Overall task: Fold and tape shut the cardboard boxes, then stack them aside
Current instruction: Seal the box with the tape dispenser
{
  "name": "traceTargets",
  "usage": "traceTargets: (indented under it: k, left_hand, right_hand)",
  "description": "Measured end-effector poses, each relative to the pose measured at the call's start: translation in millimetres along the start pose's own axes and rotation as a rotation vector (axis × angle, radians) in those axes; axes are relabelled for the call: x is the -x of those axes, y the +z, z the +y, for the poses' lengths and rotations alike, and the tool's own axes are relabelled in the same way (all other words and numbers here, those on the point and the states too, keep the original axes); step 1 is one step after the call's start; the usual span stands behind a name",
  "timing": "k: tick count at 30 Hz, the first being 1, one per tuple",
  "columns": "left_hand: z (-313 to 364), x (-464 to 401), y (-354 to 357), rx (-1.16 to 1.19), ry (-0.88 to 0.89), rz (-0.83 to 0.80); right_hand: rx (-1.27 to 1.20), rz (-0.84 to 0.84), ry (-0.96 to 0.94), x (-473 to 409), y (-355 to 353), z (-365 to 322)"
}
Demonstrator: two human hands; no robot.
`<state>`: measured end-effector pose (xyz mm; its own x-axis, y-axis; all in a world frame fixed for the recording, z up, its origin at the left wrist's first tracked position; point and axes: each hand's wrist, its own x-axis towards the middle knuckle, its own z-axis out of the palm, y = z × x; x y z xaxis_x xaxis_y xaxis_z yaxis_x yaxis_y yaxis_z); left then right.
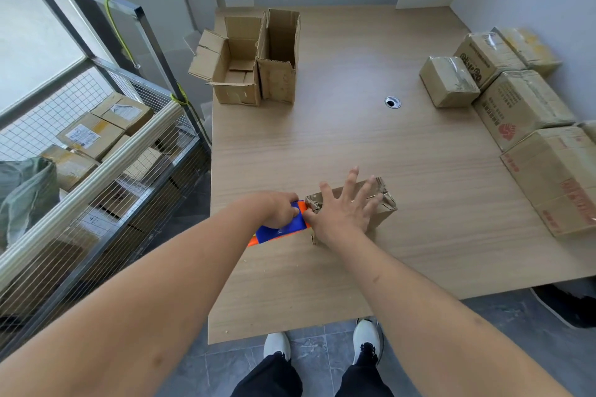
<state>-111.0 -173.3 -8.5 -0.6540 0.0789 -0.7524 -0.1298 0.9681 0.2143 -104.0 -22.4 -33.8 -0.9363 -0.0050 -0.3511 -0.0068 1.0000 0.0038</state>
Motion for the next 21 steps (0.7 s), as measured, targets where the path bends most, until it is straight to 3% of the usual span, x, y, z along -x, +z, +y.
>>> traceTargets:
  k: [5, 13, 21]
  left_hand:
    - [-11, 0, 14, 0.008, -0.048, 0.051]
    - [-50, 18, 27, 0.171, 0.050, 0.155]
    - [-73, 53, 33, 0.383, 0.281, 0.315]
  right_hand:
    - [-0.144, 0.026, 0.044, 15, 18, -6]
    - [-0.234, 0.069, -0.367, 15, 19, 37]
    - [-0.257, 0.142, -0.523, -4, 27, 79]
